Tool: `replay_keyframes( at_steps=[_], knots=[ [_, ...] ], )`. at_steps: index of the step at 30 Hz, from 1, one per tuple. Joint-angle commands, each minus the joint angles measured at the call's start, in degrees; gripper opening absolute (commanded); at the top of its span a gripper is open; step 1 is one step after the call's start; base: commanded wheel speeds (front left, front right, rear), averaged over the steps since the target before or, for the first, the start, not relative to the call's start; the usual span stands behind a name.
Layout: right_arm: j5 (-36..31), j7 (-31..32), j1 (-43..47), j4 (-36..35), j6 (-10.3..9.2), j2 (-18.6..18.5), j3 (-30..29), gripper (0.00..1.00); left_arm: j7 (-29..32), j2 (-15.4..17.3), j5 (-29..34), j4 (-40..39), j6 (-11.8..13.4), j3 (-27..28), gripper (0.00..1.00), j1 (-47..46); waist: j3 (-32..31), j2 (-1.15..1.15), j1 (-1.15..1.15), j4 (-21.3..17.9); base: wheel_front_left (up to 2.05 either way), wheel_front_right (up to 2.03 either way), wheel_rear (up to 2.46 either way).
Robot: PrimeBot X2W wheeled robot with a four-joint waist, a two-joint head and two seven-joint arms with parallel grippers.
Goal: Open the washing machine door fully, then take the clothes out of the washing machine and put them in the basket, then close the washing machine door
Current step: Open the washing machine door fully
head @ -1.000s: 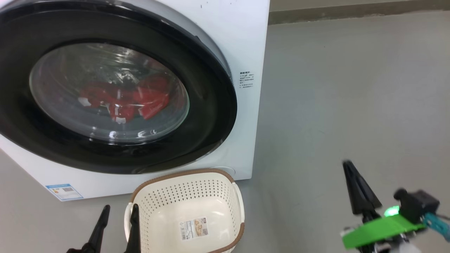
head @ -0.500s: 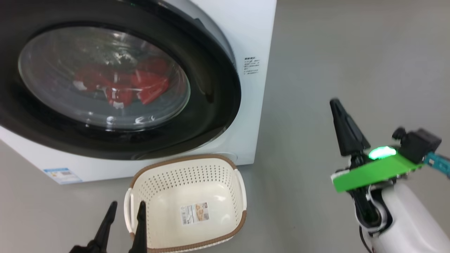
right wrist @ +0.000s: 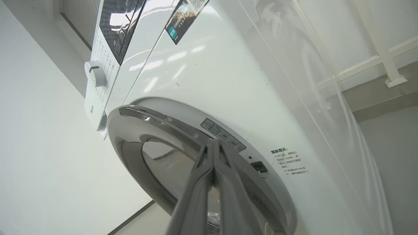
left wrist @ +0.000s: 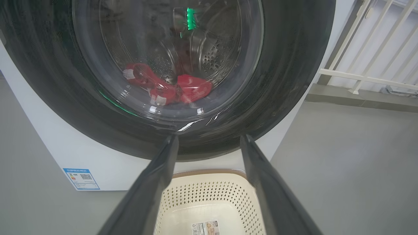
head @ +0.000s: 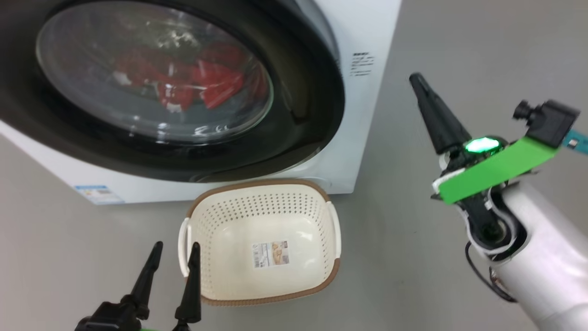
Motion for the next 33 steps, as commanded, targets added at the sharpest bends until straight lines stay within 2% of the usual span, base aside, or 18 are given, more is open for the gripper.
replay_keyframes(
  at_steps=[1, 6, 9, 18, 25, 33],
  knots=[
    [3.3, 0.1, -2.1, -1.9, 0.02, -1.2, 2.0, 0.00, -0.7, 0.4, -0.3, -1.1, -0.3, 1.3, 1.00, -1.9, 1.5, 0.00, 0.00, 1.7, 0.00, 0.00, 0.00],
    [12.3, 2.8, -6.1, -3.5, 0.02, -5.0, 4.6, 0.00, -0.7, 0.4, -1.0, -1.0, -0.3, 0.4, 1.00, -3.0, 3.1, 0.00, 0.00, 3.7, 0.00, 0.00, 0.00],
    [16.8, 5.4, -8.6, -3.4, 0.02, -6.1, 4.8, 0.00, -0.7, 0.4, -1.4, -1.1, -0.2, 0.1, 1.00, -3.6, 4.4, 0.00, 0.00, 4.6, 0.00, 0.00, 0.00],
    [27.7, 16.7, -15.0, 0.0, 0.02, -5.1, 0.8, 0.00, -0.7, 0.4, -2.2, -0.7, -0.7, -1.4, 1.00, -6.1, 8.5, 0.00, 0.00, 7.1, 0.00, 0.00, 0.00],
    [29.4, 26.5, -18.0, 4.4, 0.02, -3.9, -1.8, 0.00, -0.7, 0.4, -3.0, -0.5, -0.8, -2.3, 1.00, -7.2, 10.4, 0.00, 0.00, 8.6, 0.00, 0.00, 0.00],
    [27.9, 32.3, -20.5, 7.6, 0.02, -2.3, -3.6, 0.00, -0.7, 0.4, -3.8, -0.4, -0.6, -3.1, 1.00, -7.9, 11.5, 0.00, 0.00, 9.5, 0.00, 0.00, 0.00]
  ],
)
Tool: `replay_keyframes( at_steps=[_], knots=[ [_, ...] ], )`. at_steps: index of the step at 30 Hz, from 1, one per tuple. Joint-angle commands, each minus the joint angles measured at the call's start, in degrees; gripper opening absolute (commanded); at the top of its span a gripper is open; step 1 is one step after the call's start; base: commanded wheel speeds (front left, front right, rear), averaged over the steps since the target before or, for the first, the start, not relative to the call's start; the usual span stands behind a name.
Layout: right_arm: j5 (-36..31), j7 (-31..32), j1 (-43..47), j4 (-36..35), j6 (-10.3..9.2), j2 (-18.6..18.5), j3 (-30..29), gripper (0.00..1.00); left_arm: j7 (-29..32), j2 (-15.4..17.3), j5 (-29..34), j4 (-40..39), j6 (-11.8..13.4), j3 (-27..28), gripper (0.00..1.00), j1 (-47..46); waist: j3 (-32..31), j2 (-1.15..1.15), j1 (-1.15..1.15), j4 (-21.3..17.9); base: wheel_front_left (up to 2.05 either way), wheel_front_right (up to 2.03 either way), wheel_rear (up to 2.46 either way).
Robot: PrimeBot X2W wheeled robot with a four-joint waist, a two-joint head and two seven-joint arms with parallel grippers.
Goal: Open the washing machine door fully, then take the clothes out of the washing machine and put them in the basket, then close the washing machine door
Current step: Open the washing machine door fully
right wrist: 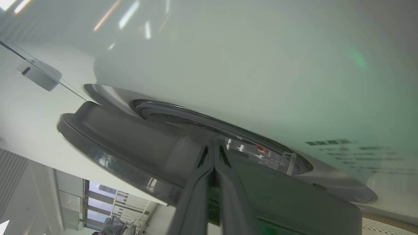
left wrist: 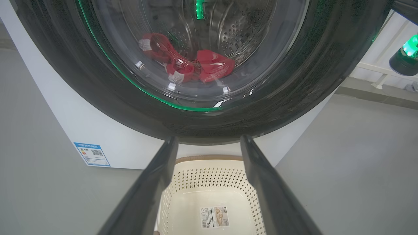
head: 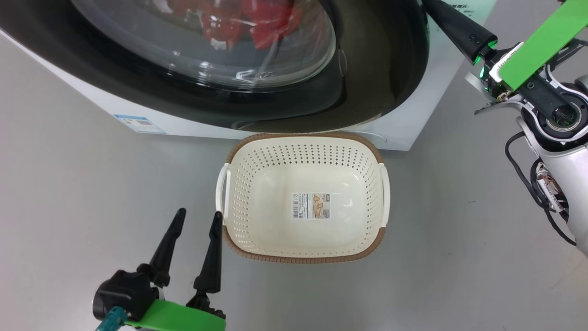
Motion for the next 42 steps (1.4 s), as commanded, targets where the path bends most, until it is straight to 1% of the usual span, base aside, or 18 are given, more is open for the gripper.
replay_keyframes(
  at_steps=[1, 9, 16, 30, 42],
  knots=[
    [-0.4, 0.4, -0.9, -1.2, 0.03, 0.9, -0.3, 0.00, -0.7, 0.5, -0.3, -1.1, -0.1, 1.7, 1.00, -1.1, 0.1, 0.00, 0.00, 0.2, 0.00, 0.00, 0.00],
    [-2.3, 3.2, -0.1, -0.5, 0.03, 2.6, -0.9, 0.00, -0.7, 0.5, -0.8, -1.0, 0.0, 1.4, 1.00, -1.0, -0.7, 0.00, 0.00, 0.6, 0.00, 0.00, 0.00],
    [-4.0, 5.3, 3.0, -1.1, 0.03, 3.6, -0.2, 0.00, -0.7, 0.5, -0.8, -0.6, 0.1, 1.3, 1.00, -0.4, -2.7, 0.00, 0.00, 0.5, 0.00, 0.00, 0.00],
    [-5.7, 6.8, 9.6, -3.4, 0.03, 5.6, 1.7, 0.00, -0.7, 0.5, 0.3, -0.7, 0.2, 1.7, 1.00, 1.4, -7.1, 0.00, 0.00, -1.2, 0.00, 0.00, 0.00],
    [-5.7, 9.6, 15.7, -6.8, 0.03, 7.0, 4.4, 0.00, -0.7, 0.5, 1.2, -0.4, 0.1, 2.5, 1.00, 3.9, -11.8, 0.00, 0.00, -2.7, 0.00, 0.00, 0.00]
  ],
)
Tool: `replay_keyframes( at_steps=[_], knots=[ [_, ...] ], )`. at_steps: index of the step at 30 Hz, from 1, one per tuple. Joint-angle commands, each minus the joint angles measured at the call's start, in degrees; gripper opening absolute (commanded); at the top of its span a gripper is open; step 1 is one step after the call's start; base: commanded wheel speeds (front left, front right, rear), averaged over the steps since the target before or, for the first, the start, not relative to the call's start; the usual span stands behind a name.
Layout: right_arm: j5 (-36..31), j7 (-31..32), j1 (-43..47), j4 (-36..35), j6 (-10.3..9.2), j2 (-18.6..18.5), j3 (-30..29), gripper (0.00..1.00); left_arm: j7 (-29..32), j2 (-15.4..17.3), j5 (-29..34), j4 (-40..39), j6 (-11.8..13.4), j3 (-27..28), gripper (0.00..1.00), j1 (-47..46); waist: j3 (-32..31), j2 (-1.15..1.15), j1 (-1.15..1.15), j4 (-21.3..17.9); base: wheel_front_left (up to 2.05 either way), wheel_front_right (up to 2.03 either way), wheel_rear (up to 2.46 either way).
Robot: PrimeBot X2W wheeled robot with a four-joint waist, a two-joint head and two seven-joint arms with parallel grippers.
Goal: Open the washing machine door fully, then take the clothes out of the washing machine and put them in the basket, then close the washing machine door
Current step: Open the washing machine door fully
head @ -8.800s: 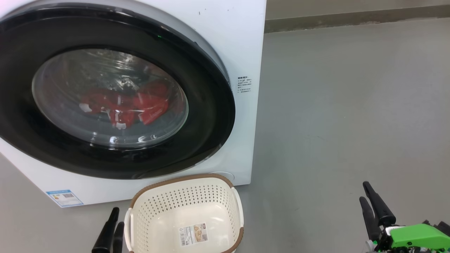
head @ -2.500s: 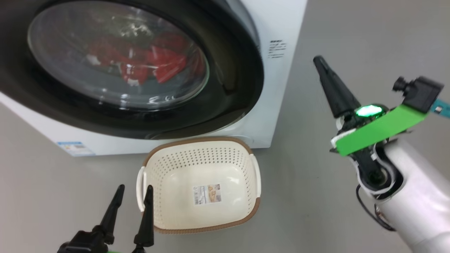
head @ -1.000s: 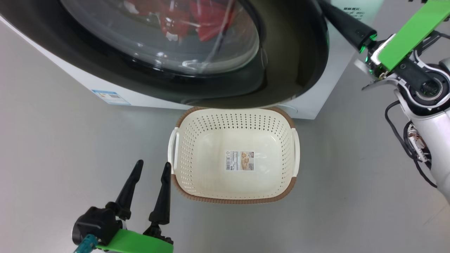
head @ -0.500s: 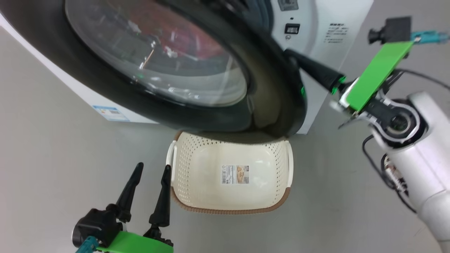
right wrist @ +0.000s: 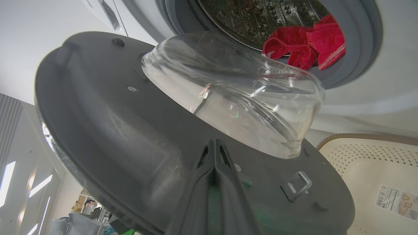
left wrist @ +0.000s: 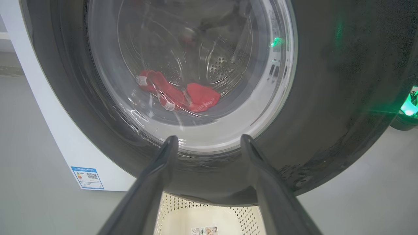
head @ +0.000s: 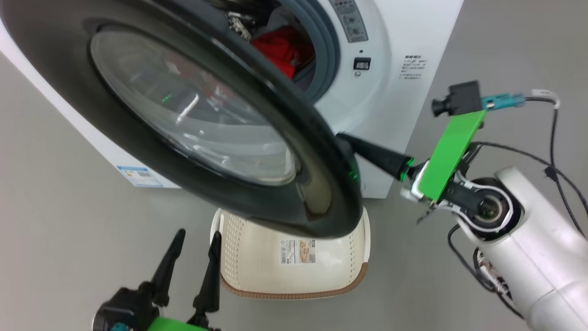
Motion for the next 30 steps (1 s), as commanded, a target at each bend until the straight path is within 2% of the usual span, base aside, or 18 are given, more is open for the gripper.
replay_keyframes(
  at_steps=[1, 17, 30],
  knots=[
    [-0.6, 0.8, 1.4, -2.2, 0.44, 1.1, 1.0, 0.00, -0.7, 0.5, 0.6, -1.2, 0.1, 2.1, 1.00, 1.0, -1.2, 0.00, 0.00, -0.5, 0.00, 0.00, 0.00],
    [-0.3, 5.0, 6.4, -5.6, 0.44, 2.5, 3.3, 0.00, -0.7, 0.5, 1.0, -1.5, 0.2, 2.5, 1.00, 3.3, -4.0, 0.00, 0.00, -1.0, 0.00, 0.00, 0.00],
    [-2.8, 1.8, 6.8, -4.4, 0.44, 2.6, 2.1, 0.00, -0.7, 0.5, 1.2, -1.4, -0.5, 2.4, 1.00, 3.1, -4.2, 0.00, 0.00, -1.3, 0.00, 0.00, 0.00]
  ],
)
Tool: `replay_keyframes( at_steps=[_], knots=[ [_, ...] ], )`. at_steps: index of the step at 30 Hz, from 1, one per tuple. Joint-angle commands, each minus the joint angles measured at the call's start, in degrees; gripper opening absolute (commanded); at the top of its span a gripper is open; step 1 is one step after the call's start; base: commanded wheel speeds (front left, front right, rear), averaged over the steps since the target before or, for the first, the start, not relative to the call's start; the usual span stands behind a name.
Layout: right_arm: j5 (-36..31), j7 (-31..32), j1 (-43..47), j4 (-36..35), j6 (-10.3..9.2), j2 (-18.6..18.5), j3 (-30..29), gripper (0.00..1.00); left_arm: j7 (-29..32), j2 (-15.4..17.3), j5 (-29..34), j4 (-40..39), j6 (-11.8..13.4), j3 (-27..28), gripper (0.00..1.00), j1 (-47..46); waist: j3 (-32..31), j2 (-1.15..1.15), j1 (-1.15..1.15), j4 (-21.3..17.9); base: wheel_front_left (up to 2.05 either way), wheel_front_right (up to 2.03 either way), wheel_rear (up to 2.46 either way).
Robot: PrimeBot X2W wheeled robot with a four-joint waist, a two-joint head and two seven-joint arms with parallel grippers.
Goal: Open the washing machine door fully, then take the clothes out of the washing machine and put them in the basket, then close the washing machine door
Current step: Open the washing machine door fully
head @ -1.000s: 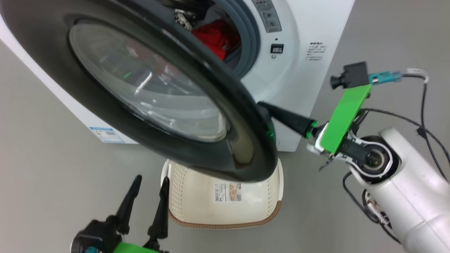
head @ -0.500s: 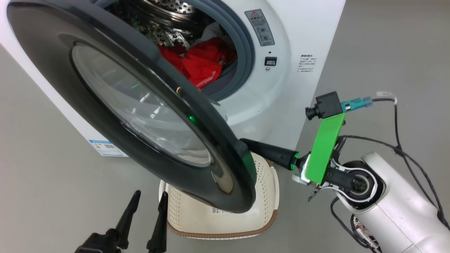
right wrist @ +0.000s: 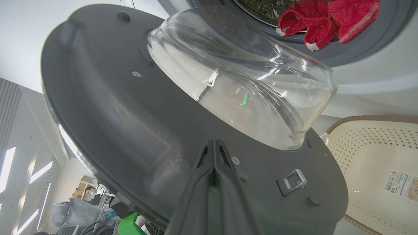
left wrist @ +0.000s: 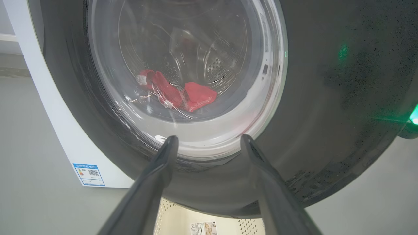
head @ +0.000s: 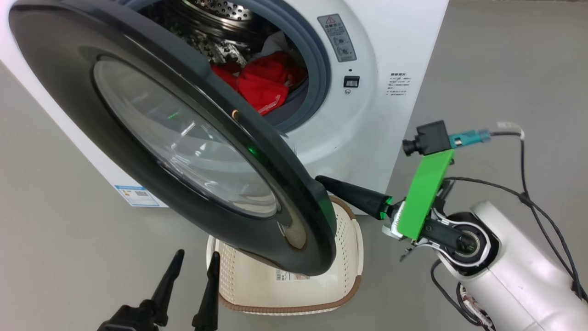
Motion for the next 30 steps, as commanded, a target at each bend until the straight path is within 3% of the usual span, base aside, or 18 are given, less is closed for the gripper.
replay_keyframes(
  at_steps=[1, 15, 19, 21, 22, 30],
  knots=[
    [-0.2, -0.8, 1.3, -1.3, 0.44, 0.2, -0.3, 0.00, -0.7, 0.4, 0.6, -1.2, -0.6, 1.7, 1.00, -1.0, -0.2, 0.00, 0.00, -0.1, 0.00, 0.00, 0.00],
    [0.6, -8.3, 13.1, -2.1, 0.44, -2.8, -3.5, 0.08, -0.7, 0.4, 1.6, -0.4, -1.9, 3.3, 1.00, -0.5, -1.9, 0.00, 0.00, -2.8, 0.00, 0.00, 0.00],
    [0.3, -10.9, 16.8, -1.9, 0.44, -3.3, -4.2, 0.45, -0.7, 0.4, 1.6, -0.3, -2.1, 3.7, 1.00, -0.2, -2.3, 0.00, 0.00, -3.6, 0.00, 0.00, 0.00],
    [0.5, -12.6, 18.5, -1.7, 0.44, -3.3, -4.9, 0.93, -0.7, 0.4, 1.5, -0.3, -2.1, 3.9, 1.00, -0.1, -2.4, 0.00, 0.00, -3.9, 0.00, 0.00, 0.00],
    [0.5, -13.3, 19.3, -1.6, 0.44, -3.3, -5.2, 1.00, -0.7, 0.4, 1.5, -0.3, -2.1, 4.0, 1.00, 0.0, -2.5, 0.00, 0.00, -4.1, 0.00, 0.00, 0.00],
    [0.5, -18.0, 25.6, -0.7, 0.44, -3.9, -7.0, 1.00, -0.7, 0.4, 1.1, -0.2, -2.1, 4.6, 1.00, 1.0, -3.3, 0.00, 0.00, -5.2, 0.00, 0.00, 0.00]
  ],
)
